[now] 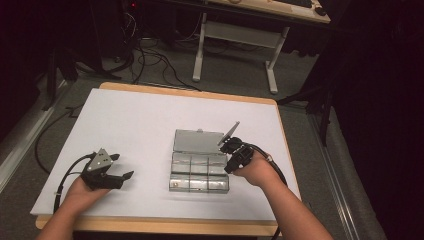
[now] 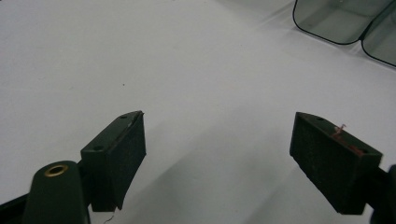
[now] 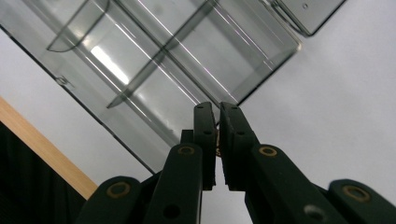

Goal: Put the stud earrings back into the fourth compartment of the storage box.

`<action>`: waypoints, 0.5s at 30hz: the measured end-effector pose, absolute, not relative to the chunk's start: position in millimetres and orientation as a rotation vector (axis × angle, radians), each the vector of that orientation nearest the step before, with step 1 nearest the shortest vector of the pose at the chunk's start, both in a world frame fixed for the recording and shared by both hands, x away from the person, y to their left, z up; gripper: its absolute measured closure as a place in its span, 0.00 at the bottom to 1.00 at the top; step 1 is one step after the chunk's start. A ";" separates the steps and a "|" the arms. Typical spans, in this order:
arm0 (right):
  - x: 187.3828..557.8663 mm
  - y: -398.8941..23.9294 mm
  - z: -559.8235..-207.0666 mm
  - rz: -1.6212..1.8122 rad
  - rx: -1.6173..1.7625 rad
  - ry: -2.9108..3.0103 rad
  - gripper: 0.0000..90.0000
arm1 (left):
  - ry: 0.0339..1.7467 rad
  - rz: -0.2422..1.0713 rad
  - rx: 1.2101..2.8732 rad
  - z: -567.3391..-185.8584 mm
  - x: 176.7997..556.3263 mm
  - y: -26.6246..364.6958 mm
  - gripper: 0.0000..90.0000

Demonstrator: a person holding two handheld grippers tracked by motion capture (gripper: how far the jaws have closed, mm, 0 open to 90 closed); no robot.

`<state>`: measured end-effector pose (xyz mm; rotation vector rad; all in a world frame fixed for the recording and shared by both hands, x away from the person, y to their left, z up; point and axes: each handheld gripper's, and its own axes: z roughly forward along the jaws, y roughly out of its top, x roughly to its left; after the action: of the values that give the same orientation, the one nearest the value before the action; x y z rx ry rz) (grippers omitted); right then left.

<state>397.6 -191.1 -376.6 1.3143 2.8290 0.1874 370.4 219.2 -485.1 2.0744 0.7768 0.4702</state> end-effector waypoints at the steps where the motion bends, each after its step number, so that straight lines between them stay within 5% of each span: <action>1: 398.3 -190.2 -376.5 0.190 1.274 2.842 0.96 | 0.777 0.470 2.073 -485.2 370.4 219.2 0.21; 15: 396.6 -159.1 -378.7 0.191 1.164 2.896 0.96 | 0.775 0.468 2.072 -485.1 370.3 219.5 0.21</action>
<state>396.6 -159.1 -378.7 1.1639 2.8961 0.1906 370.3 219.5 -485.1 2.0719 0.7751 0.4676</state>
